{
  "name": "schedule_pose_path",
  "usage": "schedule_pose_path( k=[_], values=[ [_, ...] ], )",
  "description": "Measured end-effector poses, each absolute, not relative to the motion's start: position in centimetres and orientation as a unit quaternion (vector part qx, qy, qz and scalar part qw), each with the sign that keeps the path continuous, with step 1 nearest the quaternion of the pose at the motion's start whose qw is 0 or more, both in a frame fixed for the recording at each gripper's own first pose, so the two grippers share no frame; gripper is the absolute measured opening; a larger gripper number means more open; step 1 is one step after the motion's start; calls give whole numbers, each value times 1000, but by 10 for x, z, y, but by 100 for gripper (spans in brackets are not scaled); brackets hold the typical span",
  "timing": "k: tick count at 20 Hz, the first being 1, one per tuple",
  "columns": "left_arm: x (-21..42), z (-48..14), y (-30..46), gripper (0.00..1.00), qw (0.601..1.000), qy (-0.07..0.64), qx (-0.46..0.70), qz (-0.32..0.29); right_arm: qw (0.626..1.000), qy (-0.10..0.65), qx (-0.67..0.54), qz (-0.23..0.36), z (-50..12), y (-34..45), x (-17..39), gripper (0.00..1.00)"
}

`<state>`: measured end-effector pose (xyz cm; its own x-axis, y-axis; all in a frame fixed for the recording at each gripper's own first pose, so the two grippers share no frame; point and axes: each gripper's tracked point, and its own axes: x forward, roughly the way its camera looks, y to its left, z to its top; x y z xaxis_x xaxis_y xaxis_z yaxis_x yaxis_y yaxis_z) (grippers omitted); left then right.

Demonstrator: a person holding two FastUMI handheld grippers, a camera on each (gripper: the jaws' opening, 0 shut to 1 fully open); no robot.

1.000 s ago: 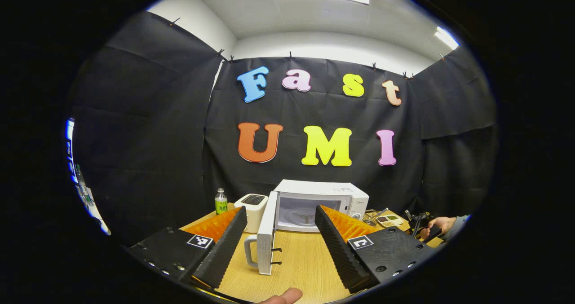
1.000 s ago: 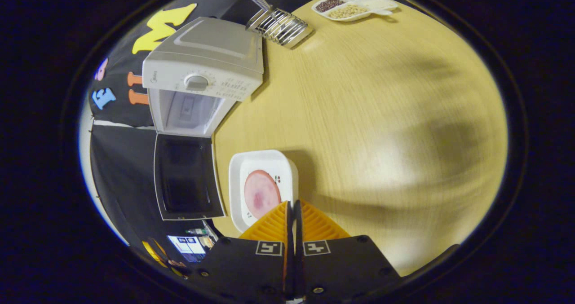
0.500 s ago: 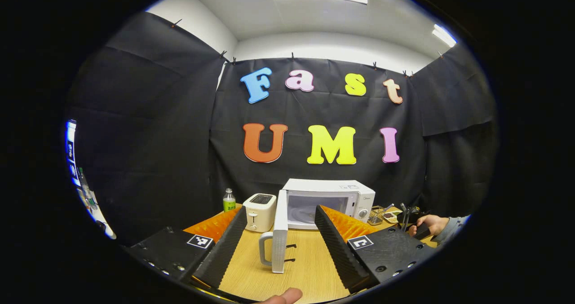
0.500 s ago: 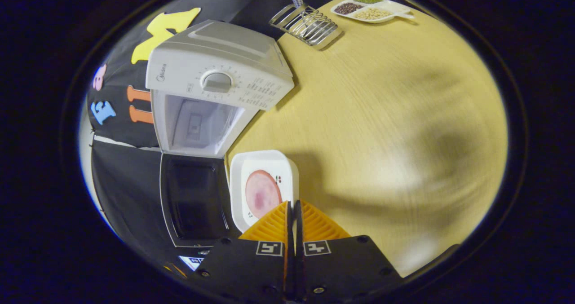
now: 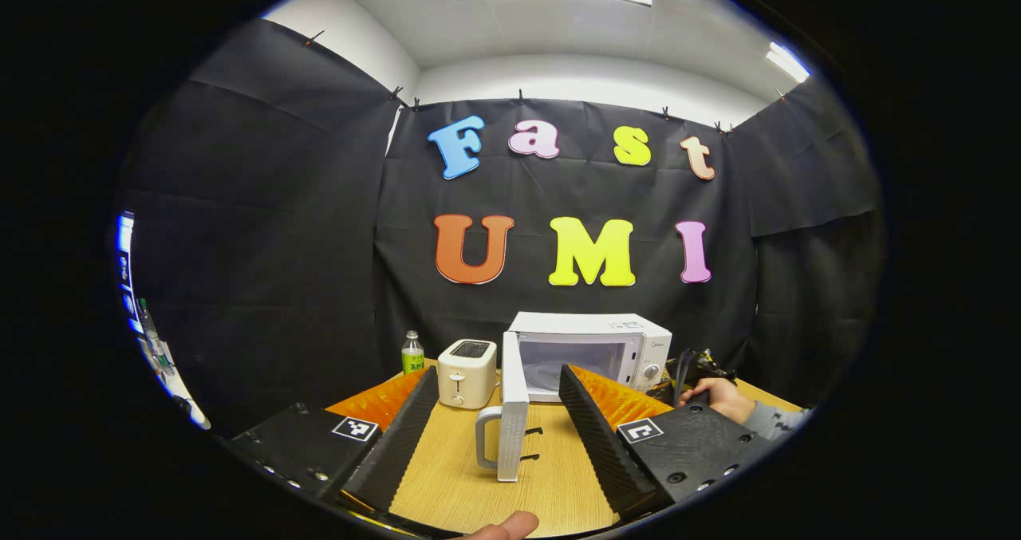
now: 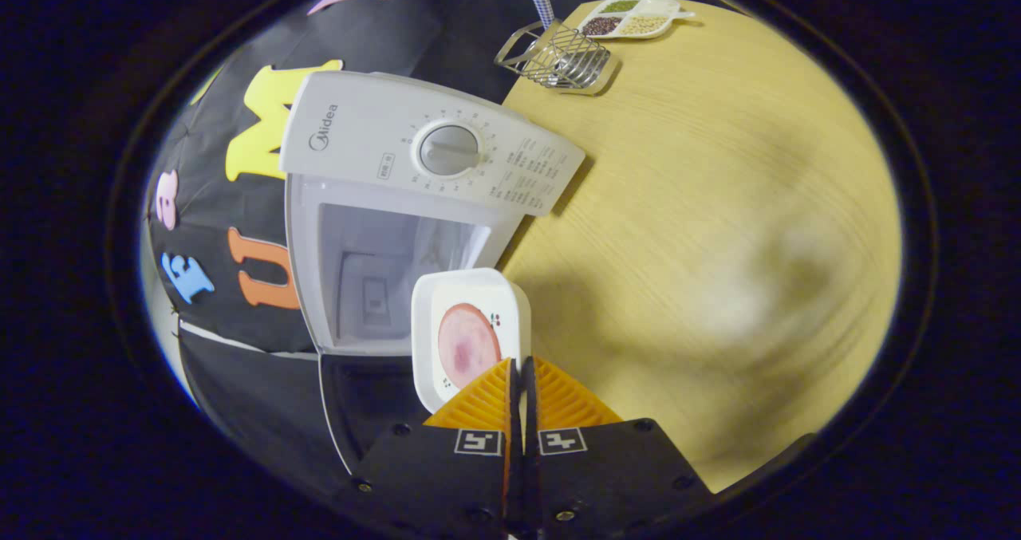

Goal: Open the microwave oven with the left hand, put the food in, and close the microwave oven.

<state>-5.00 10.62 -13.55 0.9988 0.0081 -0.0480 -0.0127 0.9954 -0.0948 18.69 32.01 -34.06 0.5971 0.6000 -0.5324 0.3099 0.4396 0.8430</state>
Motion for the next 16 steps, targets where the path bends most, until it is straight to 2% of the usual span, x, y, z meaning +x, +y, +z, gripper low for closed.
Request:
schedule_pose_path(
  k=[1, 3, 4, 5, 7, 12, 16],
  values=[
    [-49, -135, 105, 93, 998, 23, -55, -1, 725, 424, 534, 95, -334, 334, 192, 4],
    [-50, -136, 97, 93, 997, 28, -68, -21, 725, 400, 555, 82, -325, 358, 204, 4],
    [-48, -137, 97, 93, 997, 28, -70, -25, 726, 386, 564, 72, -322, 367, 211, 0],
    [-48, -138, 98, 93, 997, 28, -68, -27, 730, 369, 572, 61, -319, 375, 221, 4],
    [-46, -140, 97, 93, 997, 31, -67, -29, 740, 335, 582, 35, -315, 387, 241, 4],
    [-34, -154, 119, 93, 996, 38, -76, -5, 755, 272, 597, 0, -313, 409, 287, 4],
    [-29, -164, 126, 93, 995, 45, -92, -4, 777, 257, 575, -19, -333, 417, 318, 4]
  ],
)
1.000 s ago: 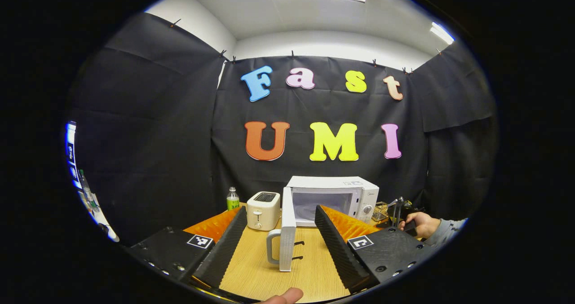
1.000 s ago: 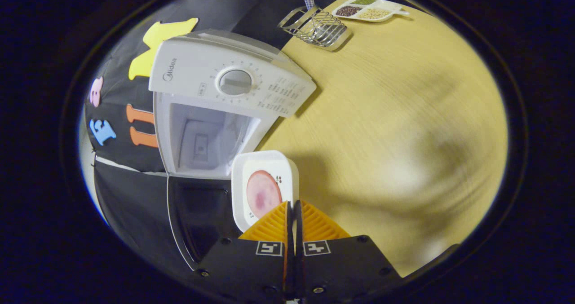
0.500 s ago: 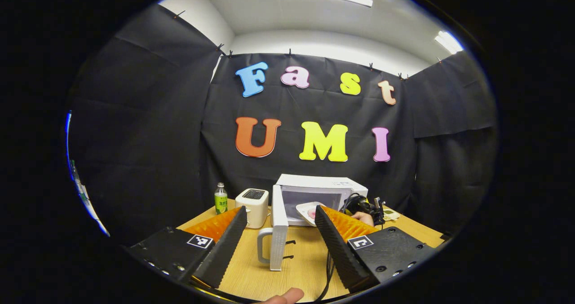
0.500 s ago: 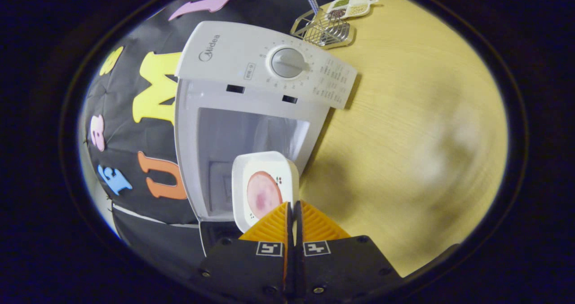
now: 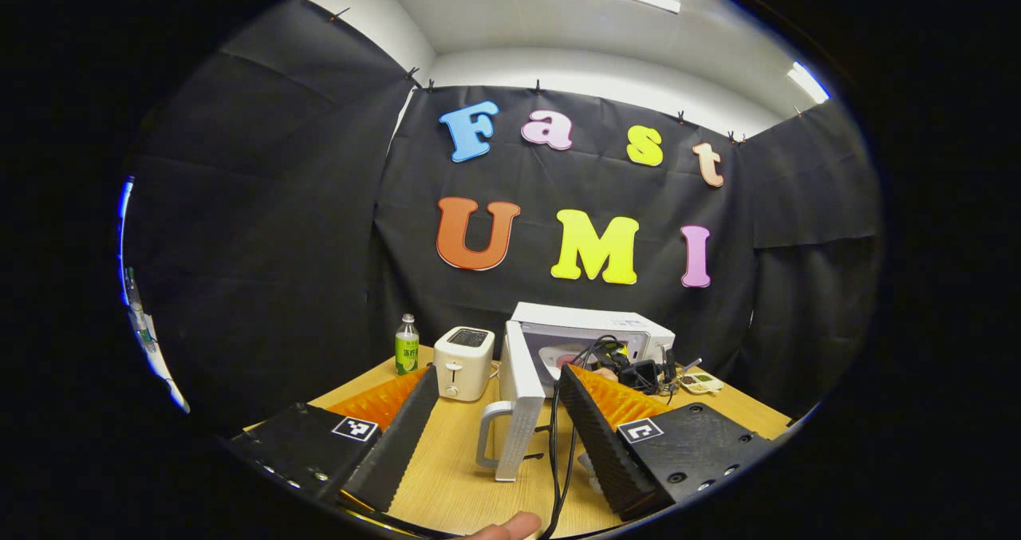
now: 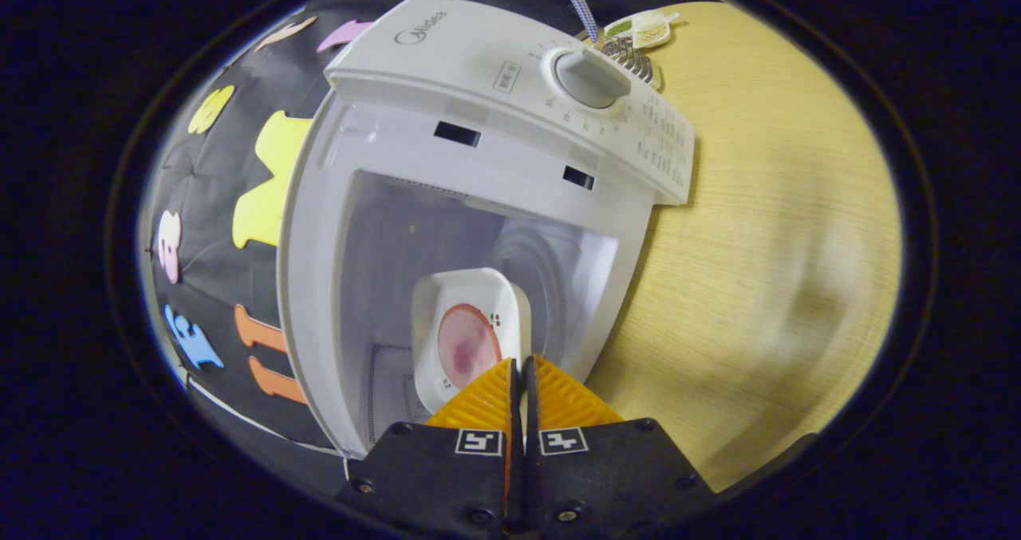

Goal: Open the microwave oven with the left hand, put the food in, and close the microwave oven.

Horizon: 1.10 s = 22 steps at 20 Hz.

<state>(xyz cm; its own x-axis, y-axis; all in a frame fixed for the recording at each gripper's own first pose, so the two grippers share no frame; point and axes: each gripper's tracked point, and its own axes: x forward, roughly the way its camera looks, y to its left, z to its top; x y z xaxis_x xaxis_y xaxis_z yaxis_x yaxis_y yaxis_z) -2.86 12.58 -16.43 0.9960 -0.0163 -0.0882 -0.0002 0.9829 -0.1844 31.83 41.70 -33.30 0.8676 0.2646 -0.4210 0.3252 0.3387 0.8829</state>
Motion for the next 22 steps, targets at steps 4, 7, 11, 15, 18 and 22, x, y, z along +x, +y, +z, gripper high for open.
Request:
schedule_pose_path(
  k=[4, 7, 11, 15, 18, 22],
  values=[
    [-23, -182, 128, 93, 993, 63, -96, -7, 791, 211, 572, -47, -340, 405, 344, 6],
    [-20, -191, 130, 93, 993, 72, -95, -4, 814, 212, 539, -50, -348, 406, 350, 9],
    [-23, -195, 132, 93, 992, 76, -96, -3, 844, 206, 494, -25, -351, 414, 354, 12],
    [-25, -193, 138, 93, 993, 70, -92, 0, 875, 200, 442, -15, -354, 416, 356, 12],
    [-28, -193, 153, 93, 993, 64, -93, 18, 894, 204, 398, 12, -354, 424, 358, 13],
    [-32, -195, 162, 93, 993, 54, -101, 26, 909, 203, 360, 48, -344, 424, 344, 50]
  ],
)
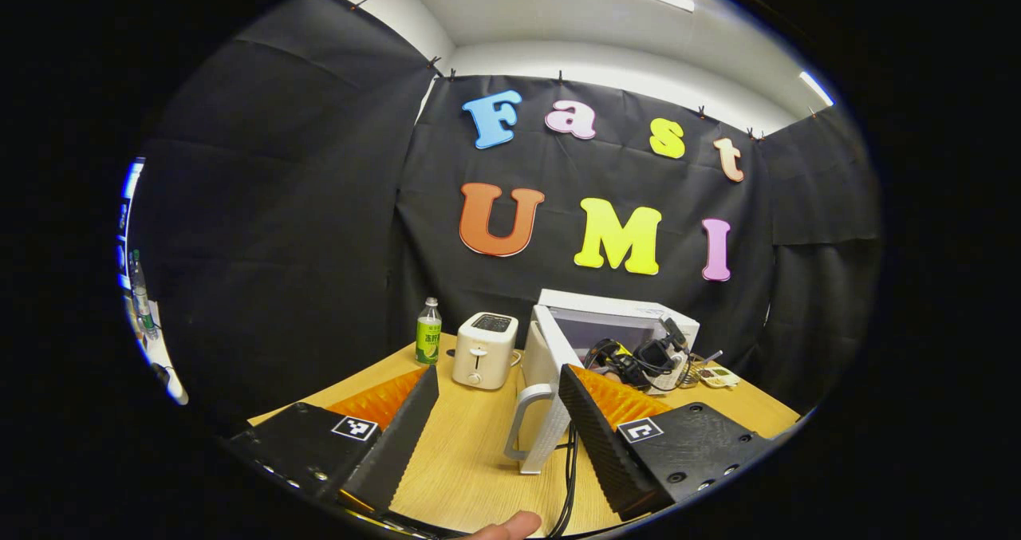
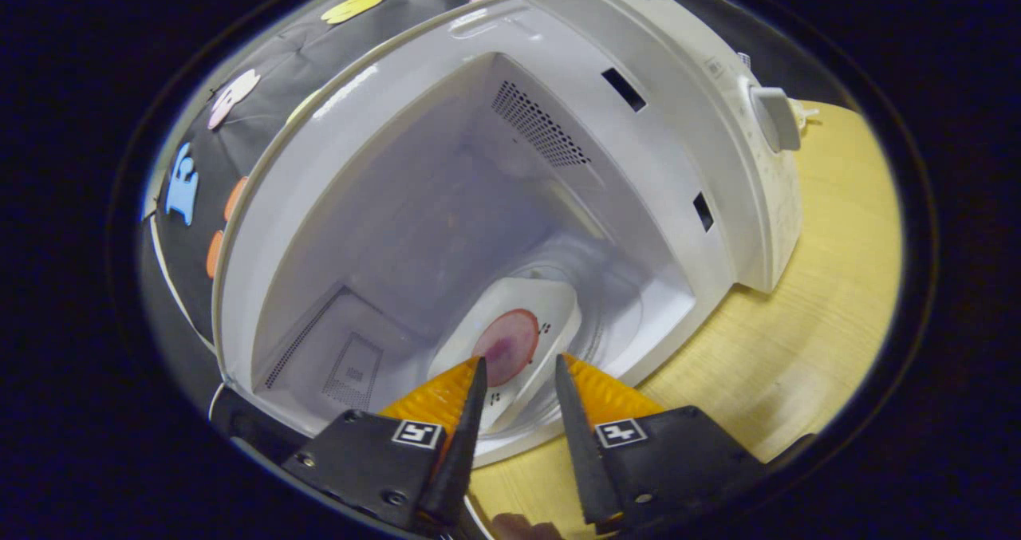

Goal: Open the microwave oven with the left hand, put the food in, and close the microwave oven.

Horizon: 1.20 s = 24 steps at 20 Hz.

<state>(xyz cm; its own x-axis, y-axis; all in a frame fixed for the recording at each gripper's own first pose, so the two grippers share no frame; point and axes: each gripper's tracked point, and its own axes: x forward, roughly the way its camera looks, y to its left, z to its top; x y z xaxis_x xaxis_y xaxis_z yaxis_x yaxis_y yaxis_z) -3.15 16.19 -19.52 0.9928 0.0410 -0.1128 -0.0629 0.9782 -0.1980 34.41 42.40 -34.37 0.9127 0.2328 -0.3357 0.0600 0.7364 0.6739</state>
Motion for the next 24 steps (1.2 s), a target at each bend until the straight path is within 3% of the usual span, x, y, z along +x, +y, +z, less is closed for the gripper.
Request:
schedule_pose_path(
  k=[1, 2, 10, 16, 19, 20, 21, 22, 23, 24],
  values=[
    [-32, -196, 162, 93, 993, 52, -106, 23, 912, 205, 352, 57, -339, 422, 337, 79],
    [-34, -198, 164, 93, 992, 51, -109, 24, 914, 203, 345, 66, -331, 417, 333, 100],
    [-41, -196, 174, 93, 994, 38, -100, 24, 954, 143, 224, 137, -258, 362, 264, 100],
    [-29, -209, 183, 93, 994, 46, -96, 32, 963, 73, 139, 220, -162, 303, 166, 100],
    [-15, -227, 207, 93, 992, 61, -82, 71, 970, 21, 97, 223, -120, 255, 114, 100],
    [-10, -232, 210, 89, 993, 64, -66, 76, 972, 2, 82, 219, -107, 237, 97, 100],
    [-4, -236, 211, 82, 994, 66, -51, 77, 974, -17, 69, 215, -93, 224, 76, 90],
    [0, -241, 206, 64, 995, 70, -38, 65, 976, -32, 58, 207, -84, 208, 57, 100],
    [3, -245, 202, 46, 995, 74, -28, 57, 979, -43, 50, 194, -78, 192, 41, 100],
    [9, -250, 204, 37, 995, 76, -17, 58, 980, -55, 45, 186, -74, 178, 27, 100]
  ],
)
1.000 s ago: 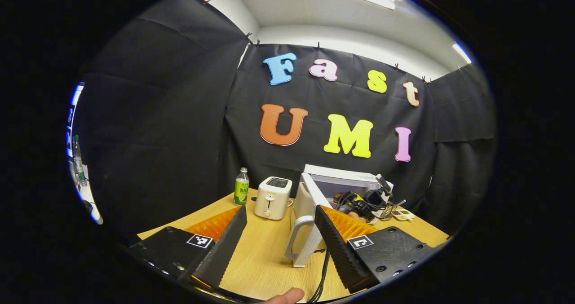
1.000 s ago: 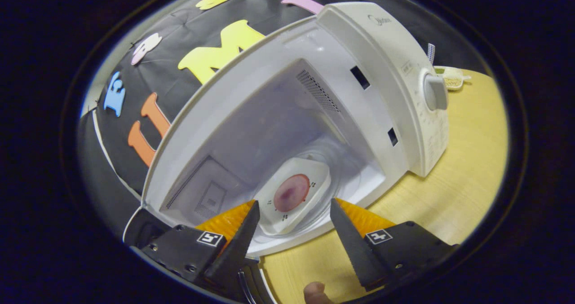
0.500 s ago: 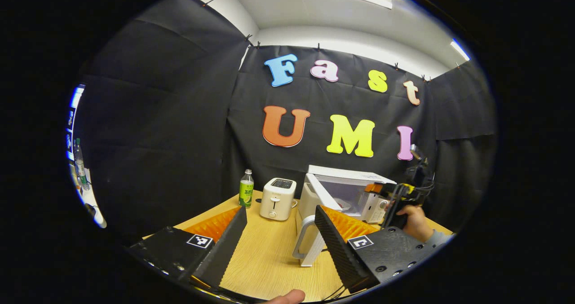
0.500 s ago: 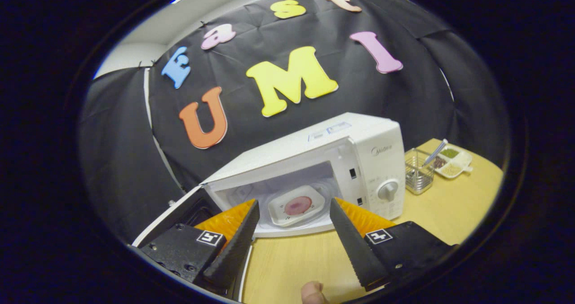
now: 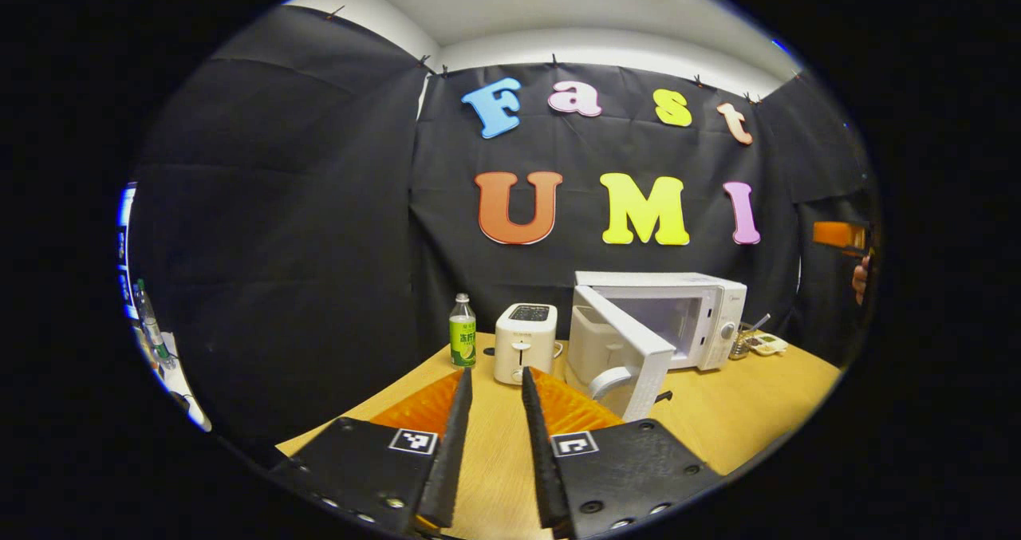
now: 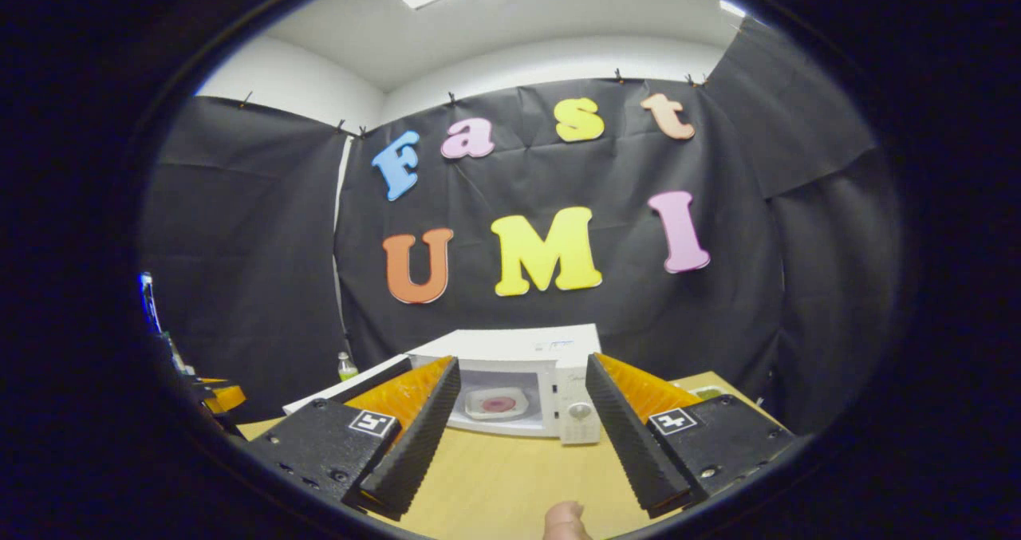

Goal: Open the microwave oven with the left hand, put the food in, and close the microwave oven.

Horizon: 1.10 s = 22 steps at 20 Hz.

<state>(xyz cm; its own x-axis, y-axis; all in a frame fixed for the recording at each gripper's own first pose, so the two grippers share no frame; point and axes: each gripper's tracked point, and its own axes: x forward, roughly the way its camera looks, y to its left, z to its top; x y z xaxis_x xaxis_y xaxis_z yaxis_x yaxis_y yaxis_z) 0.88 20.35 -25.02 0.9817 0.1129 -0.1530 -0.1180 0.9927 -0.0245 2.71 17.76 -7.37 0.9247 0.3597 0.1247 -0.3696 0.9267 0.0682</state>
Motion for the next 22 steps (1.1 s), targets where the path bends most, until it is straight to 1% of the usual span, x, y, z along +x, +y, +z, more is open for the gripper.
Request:
schedule_pose_path(
  k=[1, 2, 3, 4, 5, 7, 8, 10, 11, 12, 14, 16, 17, 18, 19, 20, 21, 22],
  values=[
    [13, -252, 206, 46, 995, 71, -8, 64, 981, -59, 46, 177, -72, 168, 13, 90],
    [17, -254, 208, 1, 995, 68, -9, 70, 982, -59, 47, 175, -74, 159, 1, 100],
    [20, -257, 203, 14, 996, 66, -15, 65, 981, -56, 50, 182, -74, 154, -10, 100],
    [25, -264, 194, 0, 996, 73, -21, 51, 980, -49, 49, 186, -78, 150, -21, 91],
    [29, -270, 193, 0, 996, 75, -17, 49, 980, -39, 50, 187, -81, 142, -31, 100],
    [40, -285, 183, 0, 996, 89, -12, 30, 980, -33, 52, 189, -79, 129, -49, 100],
    [46, -292, 179, 0, 995, 96, -10, 25, 980, -35, 51, 191, -77, 124, -59, 91],
    [53, -299, 165, 0, 995, 96, -11, -1, 981, -38, 40, 184, -77, 111, -74, 90],
    [58, -301, 158, 0, 996, 93, -11, -11, 982, -37, 36, 181, -78, 105, -81, 90],
    [60, -313, 154, 0, 994, 106, -16, -17, 983, -33, 33, 180, -82, 102, -87, 100],
    [67, -325, 146, 0, 993, 112, -26, -27, 982, -15, 34, 183, -89, 95, -97, 100],
    [71, -332, 142, 0, 992, 119, -31, -26, 981, -11, 37, 191, -84, 91, -108, 100],
    [71, -332, 137, 0, 992, 115, -41, -33, 981, -12, 38, 188, -82, 85, -112, 91],
    [70, -330, 129, 0, 992, 108, -52, -43, 982, -14, 34, 184, -80, 80, -114, 91],
    [73, -328, 121, 0, 992, 103, -62, -49, 983, -17, 28, 182, -80, 78, -119, 100],
    [74, -333, 116, 0, 990, 109, -68, -53, 983, -18, 23, 180, -78, 75, -121, 91],
    [74, -335, 112, 0, 990, 109, -67, -55, 983, -21, 21, 180, -78, 73, -124, 91],
    [77, -335, 104, 0, 990, 108, -63, -61, 983, -22, 20, 179, -78, 71, -126, 100]
  ],
)
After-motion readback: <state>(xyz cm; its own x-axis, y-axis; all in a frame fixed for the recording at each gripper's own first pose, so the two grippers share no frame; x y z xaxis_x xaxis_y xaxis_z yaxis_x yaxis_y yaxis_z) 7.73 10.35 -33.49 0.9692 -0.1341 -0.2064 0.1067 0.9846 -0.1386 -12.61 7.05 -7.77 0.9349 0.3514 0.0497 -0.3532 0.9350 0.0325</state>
